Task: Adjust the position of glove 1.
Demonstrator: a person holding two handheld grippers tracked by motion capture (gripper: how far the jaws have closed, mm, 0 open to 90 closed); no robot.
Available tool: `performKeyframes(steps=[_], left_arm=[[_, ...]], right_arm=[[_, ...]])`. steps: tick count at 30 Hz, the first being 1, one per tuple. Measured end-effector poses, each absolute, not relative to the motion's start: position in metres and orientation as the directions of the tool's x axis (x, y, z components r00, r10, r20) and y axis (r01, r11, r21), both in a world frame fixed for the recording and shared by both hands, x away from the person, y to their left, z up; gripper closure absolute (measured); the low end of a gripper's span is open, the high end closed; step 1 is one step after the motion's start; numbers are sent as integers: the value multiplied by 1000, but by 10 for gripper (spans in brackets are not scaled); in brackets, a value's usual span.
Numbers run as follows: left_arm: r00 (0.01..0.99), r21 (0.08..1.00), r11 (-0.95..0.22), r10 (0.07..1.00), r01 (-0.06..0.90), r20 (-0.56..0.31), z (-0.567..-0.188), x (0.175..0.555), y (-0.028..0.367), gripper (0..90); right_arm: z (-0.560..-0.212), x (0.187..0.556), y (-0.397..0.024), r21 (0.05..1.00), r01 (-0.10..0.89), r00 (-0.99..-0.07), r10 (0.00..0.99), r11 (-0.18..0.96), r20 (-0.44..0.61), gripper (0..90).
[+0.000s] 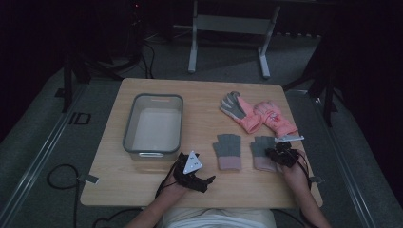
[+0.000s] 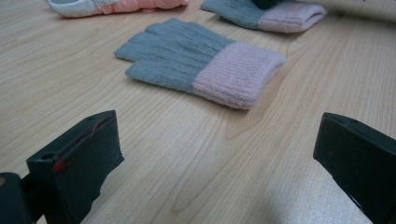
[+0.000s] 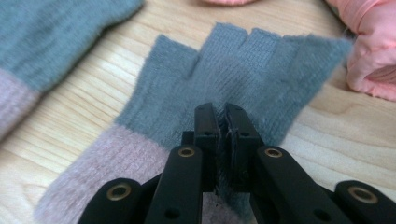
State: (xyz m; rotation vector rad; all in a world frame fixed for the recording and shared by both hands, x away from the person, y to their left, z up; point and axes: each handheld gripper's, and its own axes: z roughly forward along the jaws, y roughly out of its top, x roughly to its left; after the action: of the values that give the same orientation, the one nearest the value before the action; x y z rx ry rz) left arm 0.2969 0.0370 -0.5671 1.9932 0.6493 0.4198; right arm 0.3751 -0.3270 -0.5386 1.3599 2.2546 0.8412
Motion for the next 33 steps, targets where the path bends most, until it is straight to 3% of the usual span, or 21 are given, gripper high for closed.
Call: performKeyframes(steps=[17, 25, 33], left_arm=[[800, 879, -398, 599, 262, 32, -567, 297, 37, 3], [800, 880, -393, 599, 266, 26, -567, 297, 37, 3], [801, 881, -392, 599, 265, 25, -567, 296, 37, 3]], right_arm=[[-461, 373, -273, 760, 554, -543, 839, 338, 22, 851], [-453, 376, -236, 778, 521, -604, 795, 349, 48, 851], [-467, 380, -214, 752, 534, -640, 766, 387, 60, 850]])
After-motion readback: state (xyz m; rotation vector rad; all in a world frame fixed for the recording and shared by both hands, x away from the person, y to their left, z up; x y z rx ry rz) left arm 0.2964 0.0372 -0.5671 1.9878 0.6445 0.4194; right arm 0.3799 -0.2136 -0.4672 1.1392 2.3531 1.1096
